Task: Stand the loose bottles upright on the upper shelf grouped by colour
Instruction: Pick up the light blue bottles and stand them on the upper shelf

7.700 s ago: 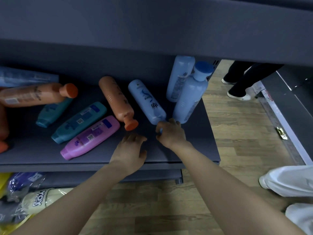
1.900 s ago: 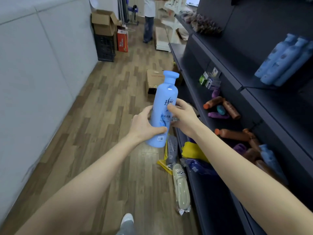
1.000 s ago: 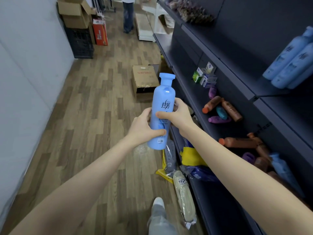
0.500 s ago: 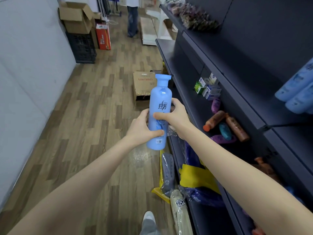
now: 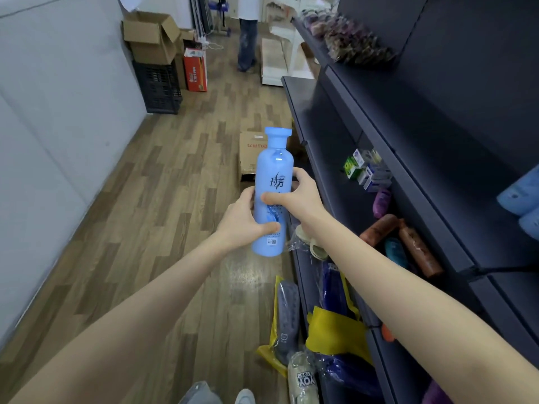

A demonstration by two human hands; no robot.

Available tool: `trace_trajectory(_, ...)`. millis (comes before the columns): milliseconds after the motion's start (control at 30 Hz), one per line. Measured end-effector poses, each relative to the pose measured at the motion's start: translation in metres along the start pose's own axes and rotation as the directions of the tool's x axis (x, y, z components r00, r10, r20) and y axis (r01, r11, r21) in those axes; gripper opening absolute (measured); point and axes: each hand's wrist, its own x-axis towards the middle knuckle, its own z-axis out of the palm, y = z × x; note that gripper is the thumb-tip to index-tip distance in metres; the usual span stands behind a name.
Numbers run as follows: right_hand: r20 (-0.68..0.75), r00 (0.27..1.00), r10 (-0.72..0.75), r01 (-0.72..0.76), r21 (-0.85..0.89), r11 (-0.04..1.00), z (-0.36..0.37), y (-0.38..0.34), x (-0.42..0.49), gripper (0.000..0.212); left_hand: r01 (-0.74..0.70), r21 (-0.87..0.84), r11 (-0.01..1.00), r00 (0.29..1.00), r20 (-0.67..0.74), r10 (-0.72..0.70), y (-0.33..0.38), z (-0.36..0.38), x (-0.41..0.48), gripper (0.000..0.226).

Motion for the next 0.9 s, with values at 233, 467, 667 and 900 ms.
trace_trajectory(233,0.034,0.999,0.002,-0.002,-0.007,1.000,0.002,0.006,0.022,0.059,0.035,-0.013,0.999,0.999,-0.016,-0.035,-0.008,0.002,0.017,0.065)
trace_trajectory(467,0.054,0.998,0.026,-0.025,-0.005,1.000,0.012,0.006,0.053,0.057,0.061,0.007,0.998,0.998,-0.011,-0.061,-0.016,-0.009,0.045,0.071)
trace_trajectory(667,0.053,0.998,0.044,-0.044,0.005,0.999,0.028,-0.004,0.091,0.057,0.075,0.001,0.997,0.997,0.009,-0.075,-0.024,-0.029,0.084,0.076)
trace_trajectory(900,0.033,0.997,0.065,-0.065,0.006,0.998,0.061,-0.021,0.147,0.058,0.080,-0.009,0.997,0.996,0.028,-0.080,-0.038,-0.069,0.139,0.069)
